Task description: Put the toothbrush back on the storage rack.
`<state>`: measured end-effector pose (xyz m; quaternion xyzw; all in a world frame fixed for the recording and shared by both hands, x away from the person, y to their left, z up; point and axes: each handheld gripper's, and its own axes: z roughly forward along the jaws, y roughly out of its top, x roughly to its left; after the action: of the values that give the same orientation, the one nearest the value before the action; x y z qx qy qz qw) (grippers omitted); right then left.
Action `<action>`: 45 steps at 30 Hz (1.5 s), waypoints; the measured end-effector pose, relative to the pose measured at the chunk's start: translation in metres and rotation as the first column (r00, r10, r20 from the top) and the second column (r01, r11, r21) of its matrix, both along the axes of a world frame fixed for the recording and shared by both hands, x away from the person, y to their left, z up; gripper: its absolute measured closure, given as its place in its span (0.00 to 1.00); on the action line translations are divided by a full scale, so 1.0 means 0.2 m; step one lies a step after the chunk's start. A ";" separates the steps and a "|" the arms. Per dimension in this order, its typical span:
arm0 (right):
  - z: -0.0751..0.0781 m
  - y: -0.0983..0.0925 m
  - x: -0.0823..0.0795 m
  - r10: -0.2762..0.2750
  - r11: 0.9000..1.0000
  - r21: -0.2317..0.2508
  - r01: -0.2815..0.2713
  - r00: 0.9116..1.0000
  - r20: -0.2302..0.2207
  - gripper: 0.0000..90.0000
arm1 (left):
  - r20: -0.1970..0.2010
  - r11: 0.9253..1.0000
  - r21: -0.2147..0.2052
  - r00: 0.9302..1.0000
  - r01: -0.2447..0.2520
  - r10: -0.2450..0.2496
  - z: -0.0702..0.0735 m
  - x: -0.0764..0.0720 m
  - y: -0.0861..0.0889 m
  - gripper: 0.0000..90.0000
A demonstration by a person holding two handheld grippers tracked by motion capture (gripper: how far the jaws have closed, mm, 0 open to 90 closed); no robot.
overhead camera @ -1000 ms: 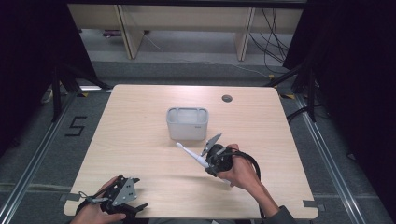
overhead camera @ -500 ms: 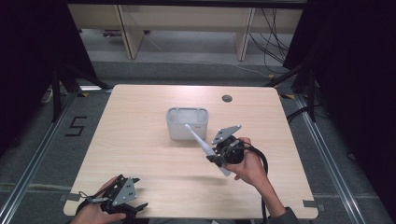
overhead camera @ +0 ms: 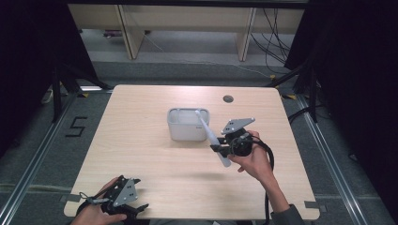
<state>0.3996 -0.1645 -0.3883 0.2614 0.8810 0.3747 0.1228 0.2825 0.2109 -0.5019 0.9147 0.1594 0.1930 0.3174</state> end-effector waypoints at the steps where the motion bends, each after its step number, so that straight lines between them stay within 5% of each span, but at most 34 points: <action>1: 0.00 0.00 0.01 -0.008 1.000 0.017 0.008 1.000 0.003 0.74 | -0.001 1.000 -0.006 1.000 0.001 -0.001 0.00 0.00 0.00 0.17; 5: 0.03 -0.04 0.06 -0.038 0.997 0.070 0.037 0.999 0.019 0.74 | -0.019 1.000 0.008 1.000 0.011 -0.010 0.01 0.01 0.00 0.17; 6: 0.03 -0.04 0.06 -0.038 0.997 0.070 0.037 0.999 0.019 0.74 | 0.015 1.000 0.010 1.000 -0.013 0.013 0.00 0.00 0.00 0.17; 11: 0.05 -0.06 0.12 -0.074 0.987 0.143 0.068 0.996 0.041 0.74 | 0.016 1.000 0.012 1.000 -0.012 0.012 0.00 0.00 0.00 0.17; 17: 0.06 -0.08 0.15 -0.115 0.979 0.173 0.107 0.993 0.034 0.74 | 0.016 1.000 0.010 1.000 -0.012 0.012 0.00 0.00 0.00 0.17; 24: 0.09 -0.08 0.21 -0.129 0.972 0.205 0.111 0.989 0.076 0.74 | 0.003 1.000 0.008 1.000 -0.002 0.002 0.00 0.01 0.00 0.17; 31: 0.12 -0.06 0.27 -0.157 0.955 0.263 0.136 0.986 0.063 0.74 | 0.003 1.000 0.001 1.000 0.000 0.000 0.00 0.00 0.00 0.17; 32: 0.13 -0.06 0.28 -0.147 0.956 0.266 0.125 0.987 0.064 0.74 | -0.026 1.000 0.019 1.000 0.018 -0.017 0.01 0.01 0.01 0.17; 33: 0.14 -0.06 0.28 -0.159 0.955 0.262 0.137 0.985 0.066 0.74 | 0.012 1.000 0.010 1.000 -0.010 0.010 0.00 0.00 0.00 0.17; 38: 0.17 -0.05 0.31 -0.161 0.953 0.275 0.130 0.982 0.094 0.74 | 0.001 1.000 0.000 1.000 0.003 -0.003 0.00 0.00 0.00 0.17; 40: 0.18 -0.04 0.32 -0.176 0.948 0.279 0.150 0.982 0.070 0.74 | 0.003 1.000 0.002 1.000 0.001 -0.001 0.00 0.00 0.00 0.17; 41: 0.19 -0.05 0.35 -0.179 0.947 0.286 0.147 0.980 0.089 0.74 | -0.026 1.000 0.015 1.000 0.018 -0.018 0.01 0.01 0.00 0.17; 45: 0.20 -0.03 0.37 -0.192 0.940 0.303 0.159 0.978 0.085 0.74 | 0.002 1.000 0.002 1.000 0.001 -0.001 0.00 0.00 0.00 0.17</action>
<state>0.4743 -0.1714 -0.3475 0.3327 0.7802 0.5034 0.1650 0.2833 0.2112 -0.5023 0.9149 0.1584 0.1939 0.3168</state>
